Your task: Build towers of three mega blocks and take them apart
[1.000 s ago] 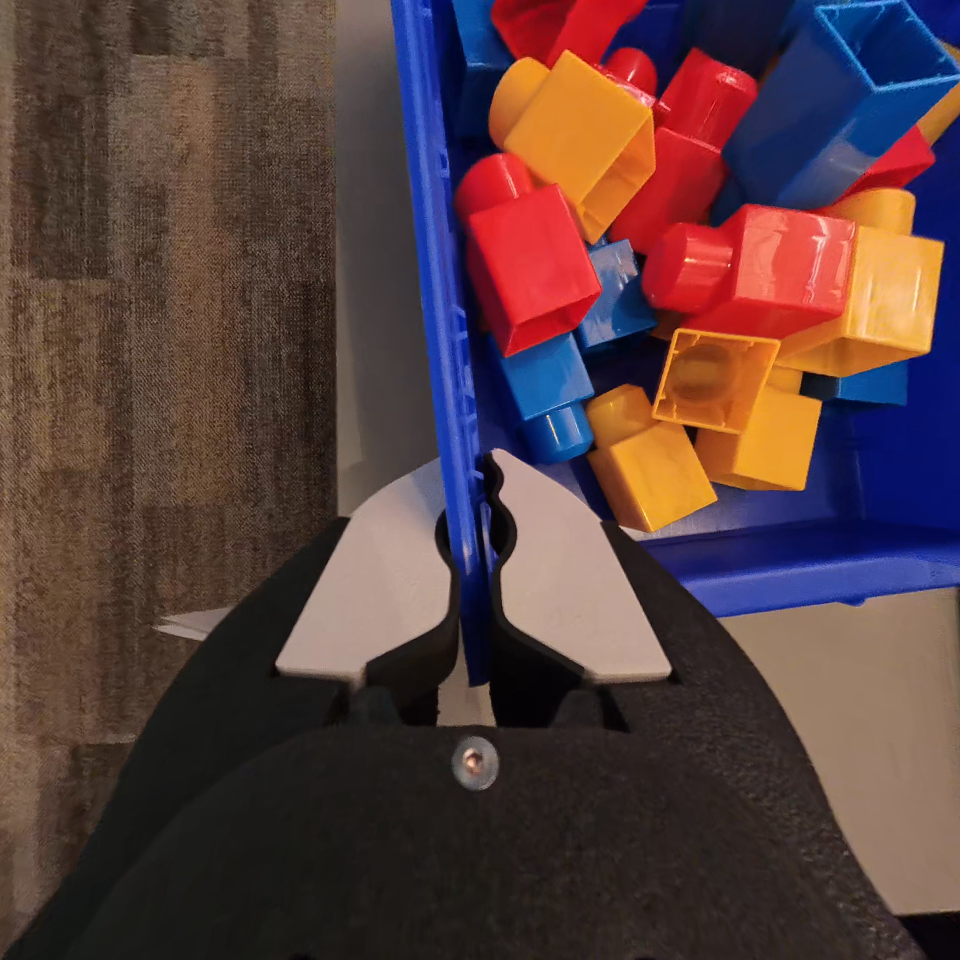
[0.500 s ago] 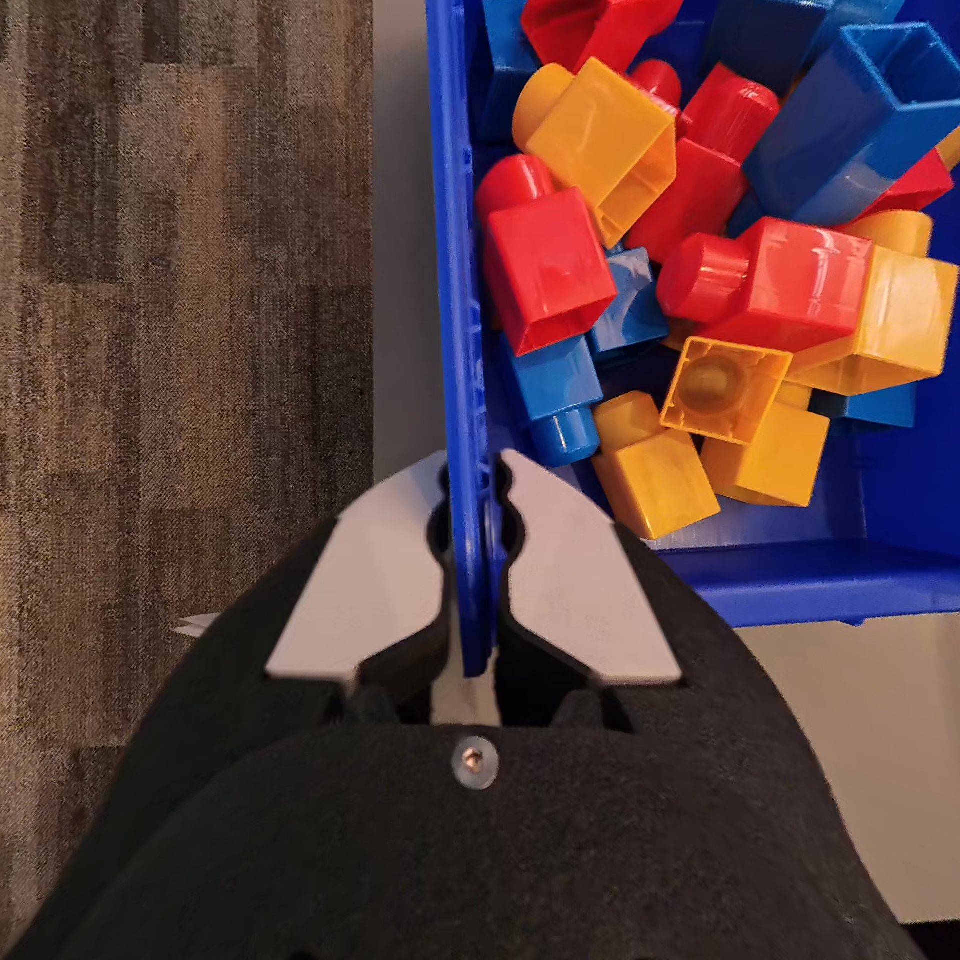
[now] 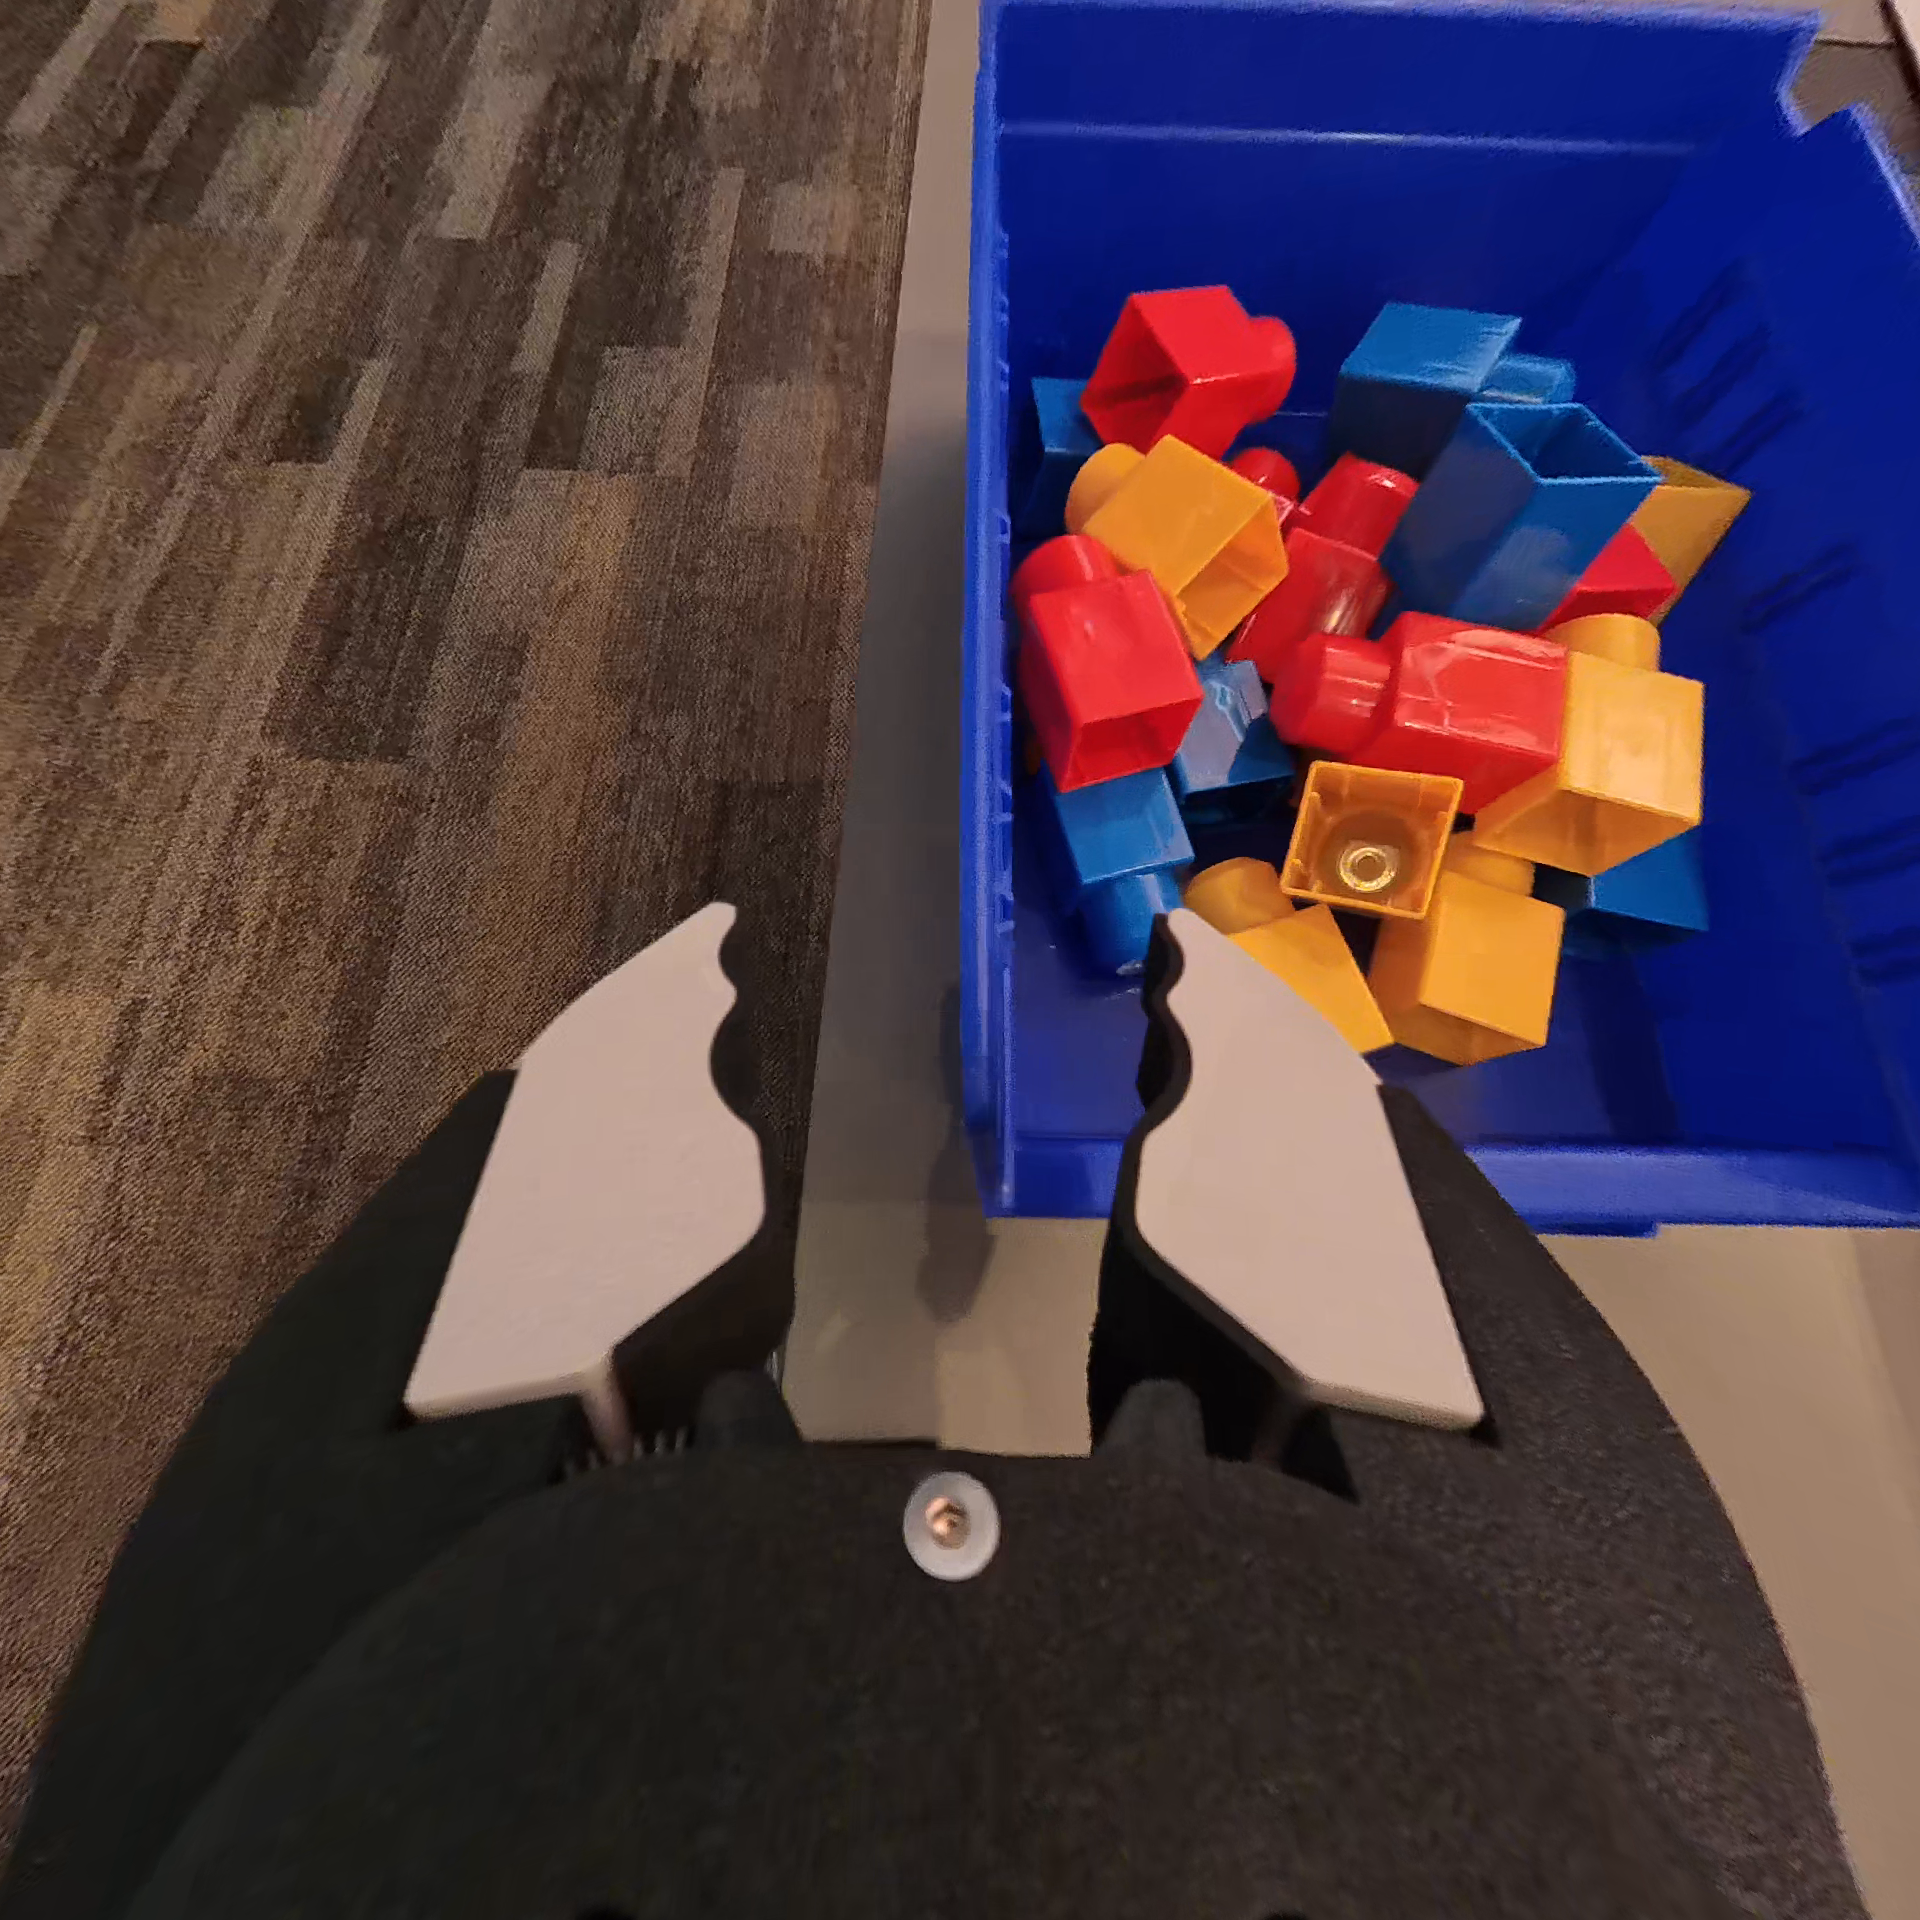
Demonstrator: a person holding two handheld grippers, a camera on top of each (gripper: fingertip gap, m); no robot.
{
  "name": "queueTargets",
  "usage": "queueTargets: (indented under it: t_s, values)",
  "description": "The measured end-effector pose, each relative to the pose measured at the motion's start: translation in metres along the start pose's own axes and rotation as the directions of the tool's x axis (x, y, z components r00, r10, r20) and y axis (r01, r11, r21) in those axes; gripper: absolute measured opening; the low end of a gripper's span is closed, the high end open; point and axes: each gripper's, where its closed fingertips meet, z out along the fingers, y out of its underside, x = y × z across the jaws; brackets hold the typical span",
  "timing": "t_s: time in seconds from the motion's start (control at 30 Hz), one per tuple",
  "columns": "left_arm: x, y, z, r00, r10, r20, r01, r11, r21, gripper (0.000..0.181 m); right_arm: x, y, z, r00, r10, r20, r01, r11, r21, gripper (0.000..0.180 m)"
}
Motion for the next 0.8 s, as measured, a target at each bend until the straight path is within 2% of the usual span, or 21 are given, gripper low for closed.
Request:
queueTargets:
  t_s: [0.07,0.2,0.27,0.43,0.5,0.57,0.63,0.73,0.8]
  values:
    - [-0.002,0.001,-0.004,1.000,0.019,0.020,-0.019,1.000,0.006,0.072,0.007,0.000,-0.001,0.997,0.021,-0.074,-0.022,1.000,-0.020,0.074]
    - [-0.002,-0.002,-0.008,1.000,0.012,0.022,-0.013,1.000,0.026,0.070,-0.016,0.019,0.025,0.981,0.196,-0.015,-0.195,0.964,-0.180,0.079]
    - [0.002,-0.004,-0.011,1.000,-0.009,-0.001,0.009,0.999,0.045,0.069,-0.013,0.029,0.043,0.976,0.204,-0.081,-0.217,0.949,-0.230,0.081]
    - [0.008,-0.005,-0.020,1.000,0.020,0.002,-0.020,0.998,0.062,0.066,-0.015,0.058,0.083,0.952,0.281,-0.119,-0.305,0.888,-0.344,0.066]
    - [0.007,-0.005,-0.023,0.999,0.034,0.012,-0.034,0.998,0.054,0.066,-0.006,0.069,0.088,0.961,0.201,-0.188,-0.261,0.882,-0.392,0.050]
    - [0.006,-0.006,-0.025,0.999,0.038,0.015,-0.039,0.998,0.050,0.065,-0.002,0.066,0.089,0.966,0.175,-0.190,-0.240,0.883,-0.404,0.041]
    - [0.008,-0.009,-0.025,0.999,0.039,0.005,-0.039,0.998,0.055,0.064,0.009,0.061,0.087,0.965,0.174,-0.198,-0.243,0.878,-0.412,0.022]
    - [0.015,-0.012,-0.024,0.999,0.048,-0.008,-0.048,0.997,0.059,0.062,0.023,0.060,0.083,0.988,0.049,-0.150,-0.119,0.855,-0.505,0.014]
    - [0.021,-0.010,-0.020,0.998,0.060,-0.018,-0.059,0.997,0.051,0.061,0.030,0.058,0.082,0.988,0.060,-0.144,-0.127,0.845,-0.519,0.012]
